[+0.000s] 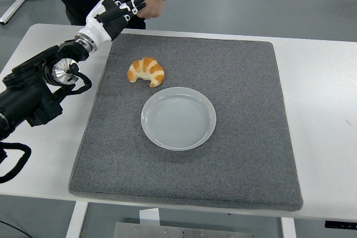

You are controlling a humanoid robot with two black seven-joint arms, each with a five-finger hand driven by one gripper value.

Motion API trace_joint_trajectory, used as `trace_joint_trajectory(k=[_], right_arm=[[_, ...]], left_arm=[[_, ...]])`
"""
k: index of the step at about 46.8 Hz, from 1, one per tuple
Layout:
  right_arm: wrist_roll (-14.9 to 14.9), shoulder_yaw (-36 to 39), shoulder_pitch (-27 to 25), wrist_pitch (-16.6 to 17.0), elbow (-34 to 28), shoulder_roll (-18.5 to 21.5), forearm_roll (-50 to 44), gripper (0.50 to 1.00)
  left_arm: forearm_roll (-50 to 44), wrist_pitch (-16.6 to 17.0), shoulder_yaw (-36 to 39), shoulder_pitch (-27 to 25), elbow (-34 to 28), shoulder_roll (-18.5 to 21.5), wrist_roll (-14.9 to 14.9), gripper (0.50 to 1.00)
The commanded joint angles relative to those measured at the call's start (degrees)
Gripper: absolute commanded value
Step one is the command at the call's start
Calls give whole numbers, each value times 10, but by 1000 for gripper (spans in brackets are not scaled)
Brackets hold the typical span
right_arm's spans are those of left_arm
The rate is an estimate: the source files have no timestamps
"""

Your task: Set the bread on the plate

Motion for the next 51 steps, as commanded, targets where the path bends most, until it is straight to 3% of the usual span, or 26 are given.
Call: trace_joint_trajectory(k=[1, 23, 33, 51], right_arm=[[0, 0, 0, 0, 0, 0, 0, 952], [0, 0, 0, 0, 0, 0, 0, 952], [1, 0, 0, 0, 0, 0, 0, 952], [0, 0, 0, 0, 0, 0, 0, 952]], left_arm=[[0, 0, 0, -1, 0, 0, 0, 992], [1, 2, 0, -3, 3, -1, 1, 992], [1, 33, 0, -8, 2, -3, 1, 992], [0, 33, -1, -10, 3, -4, 0, 992]])
